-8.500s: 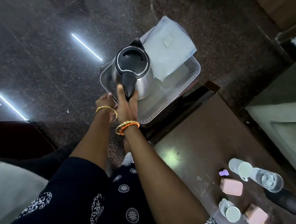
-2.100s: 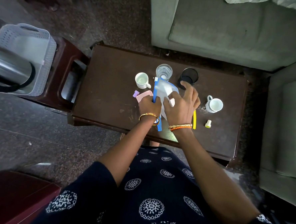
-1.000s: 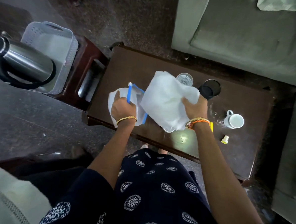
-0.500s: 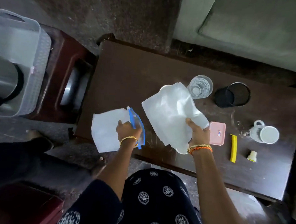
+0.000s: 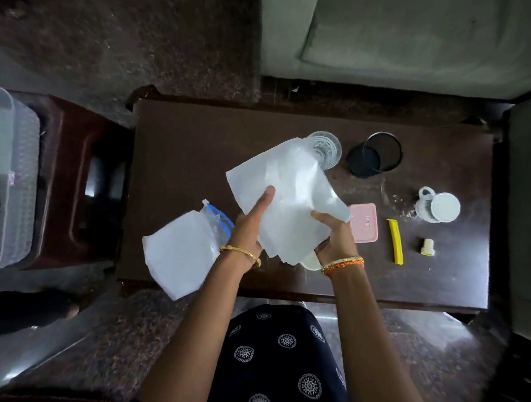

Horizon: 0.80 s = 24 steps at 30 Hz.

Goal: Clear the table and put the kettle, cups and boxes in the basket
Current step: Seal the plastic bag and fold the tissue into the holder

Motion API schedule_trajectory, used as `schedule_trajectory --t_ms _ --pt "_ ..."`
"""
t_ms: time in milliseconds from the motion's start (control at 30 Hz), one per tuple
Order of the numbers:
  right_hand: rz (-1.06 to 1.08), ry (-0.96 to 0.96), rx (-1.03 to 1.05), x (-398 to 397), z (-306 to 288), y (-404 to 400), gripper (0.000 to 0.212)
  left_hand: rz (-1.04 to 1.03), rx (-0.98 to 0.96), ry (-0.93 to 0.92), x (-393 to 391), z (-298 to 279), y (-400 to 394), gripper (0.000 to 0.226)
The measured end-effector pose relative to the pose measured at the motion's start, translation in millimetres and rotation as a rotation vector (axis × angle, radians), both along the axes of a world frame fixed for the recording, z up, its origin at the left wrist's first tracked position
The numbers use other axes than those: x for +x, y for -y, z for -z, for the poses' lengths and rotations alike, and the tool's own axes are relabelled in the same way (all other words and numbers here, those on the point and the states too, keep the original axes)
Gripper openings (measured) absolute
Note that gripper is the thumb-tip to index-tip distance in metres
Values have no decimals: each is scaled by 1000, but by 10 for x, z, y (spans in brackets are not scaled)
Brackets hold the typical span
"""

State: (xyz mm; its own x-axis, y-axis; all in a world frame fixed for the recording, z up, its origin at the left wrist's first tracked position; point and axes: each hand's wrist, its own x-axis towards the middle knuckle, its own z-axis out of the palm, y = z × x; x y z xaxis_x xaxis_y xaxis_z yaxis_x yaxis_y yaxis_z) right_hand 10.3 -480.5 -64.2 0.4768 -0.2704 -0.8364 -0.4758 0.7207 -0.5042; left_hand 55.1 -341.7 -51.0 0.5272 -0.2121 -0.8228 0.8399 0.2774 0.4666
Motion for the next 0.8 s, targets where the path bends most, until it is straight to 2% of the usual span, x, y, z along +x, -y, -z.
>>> schedule_trajectory --t_ms 100,167,233,333,433,500,567,733,800 --pt "-58 40 4 -130 -35 140 17 48 200 91 13 36 15 35" --pt "-67 92 0 -208 -11 319 22 143 234 139 29 89 -26 32" --pt "-131 129 -27 -221 26 472 29 235 226 139 51 127 -66 39" --pt "-307 128 -128 -118 51 592 24 352 210 164 115 165 -24 47" --pt "-489 90 -247 -21 91 594 50 401 150 201 172 172 87 34" --pt "-544 74 -358 2 130 586 37 418 129 202 212 181 191 25" --pt "-520 58 -467 6 156 580 24 448 135 190 231 186 248 21" --pt "-448 35 -657 -47 210 702 22 482 261 217 252 304 412 28" --pt "-343 60 -671 -98 227 753 24 488 265 233 251 350 461 31"
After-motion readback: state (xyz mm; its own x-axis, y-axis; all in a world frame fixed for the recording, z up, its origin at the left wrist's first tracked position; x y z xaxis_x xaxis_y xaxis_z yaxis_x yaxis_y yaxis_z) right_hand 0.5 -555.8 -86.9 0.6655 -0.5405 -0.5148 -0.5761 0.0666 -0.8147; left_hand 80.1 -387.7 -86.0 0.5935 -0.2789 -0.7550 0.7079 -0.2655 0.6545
